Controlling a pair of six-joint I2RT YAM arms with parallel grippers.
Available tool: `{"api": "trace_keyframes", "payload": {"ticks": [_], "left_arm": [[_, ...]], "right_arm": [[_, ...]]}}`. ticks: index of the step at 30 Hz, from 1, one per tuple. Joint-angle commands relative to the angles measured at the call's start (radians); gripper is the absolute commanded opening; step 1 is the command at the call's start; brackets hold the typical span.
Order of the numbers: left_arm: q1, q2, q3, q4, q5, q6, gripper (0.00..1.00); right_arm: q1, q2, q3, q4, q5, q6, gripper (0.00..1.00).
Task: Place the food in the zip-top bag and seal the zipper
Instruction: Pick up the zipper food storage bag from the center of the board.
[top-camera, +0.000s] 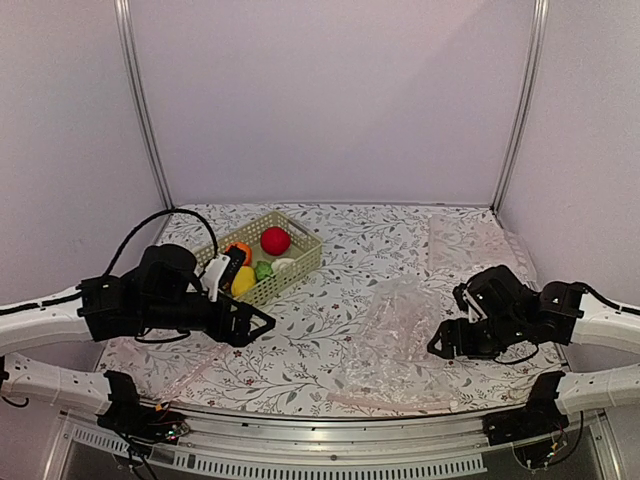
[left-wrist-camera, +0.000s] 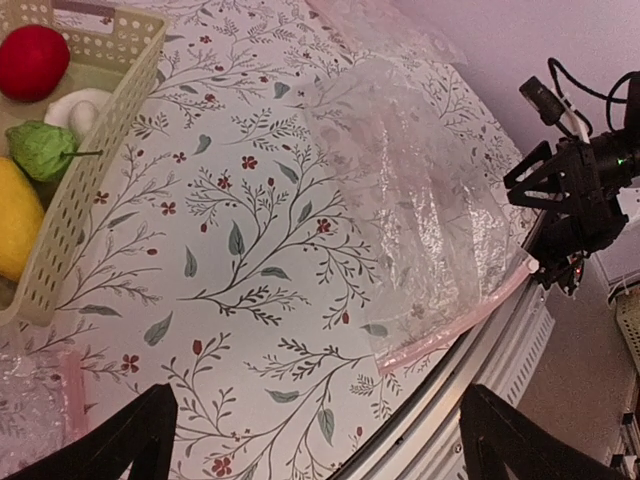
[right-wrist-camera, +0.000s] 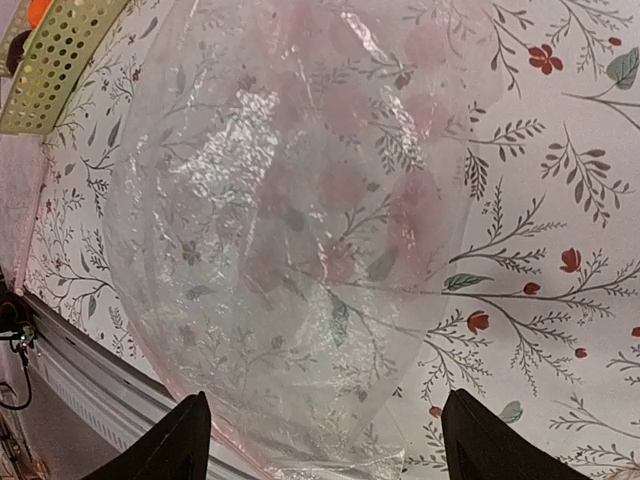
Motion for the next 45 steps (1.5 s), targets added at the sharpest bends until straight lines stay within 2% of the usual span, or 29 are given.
{"api": "trace_keyframes", "payload": {"ticks": [1, 7, 17, 26, 29, 34, 39, 41, 43, 45], "left_arm": [[-0.077, 0.065, 0.001, 0.128, -0.088, -0.039, 1.00], [-0.128, 0.083, -0.024, 0.226, -0.150, -0.066, 1.00], [-0.132, 0.057, -0.039, 0.227, -0.177, -0.073, 1.00], [-0.132, 0.068, -0.030, 0.211, -0.193, -0.061, 0.99], [-0.132, 0.071, -0.029, 0.213, -0.190, -0.054, 0.95], [-0.134, 0.050, -0.038, 0.213, -0.197, -0.052, 0.94], [-0.135, 0.033, -0.047, 0.211, -0.174, -0.032, 0.84], [-0.136, 0.029, -0.051, 0.214, -0.167, -0.023, 0.82], [-0.144, 0.024, -0.051, 0.226, -0.160, 0.003, 0.77], [-0.161, 0.015, -0.039, 0.242, -0.153, 0.052, 0.77]], "right_arm": [[0.100, -0.009, -0.077, -0.067, 0.059, 0.175, 0.79], [0.138, -0.048, -0.174, 0.000, 0.064, 0.288, 0.71], [0.139, -0.172, -0.336, 0.188, -0.060, 0.385, 0.54], [0.139, -0.279, -0.389, 0.273, -0.114, 0.454, 0.49], [0.139, -0.265, -0.384, 0.309, -0.125, 0.458, 0.47], [0.139, -0.231, -0.371, 0.332, -0.122, 0.451, 0.29], [0.140, -0.211, -0.342, 0.348, -0.122, 0.439, 0.11], [0.138, -0.206, -0.327, 0.348, -0.125, 0.433, 0.00], [0.140, -0.201, -0.299, 0.346, -0.127, 0.428, 0.00], [0.139, -0.194, -0.253, 0.348, -0.124, 0.423, 0.00]]}}
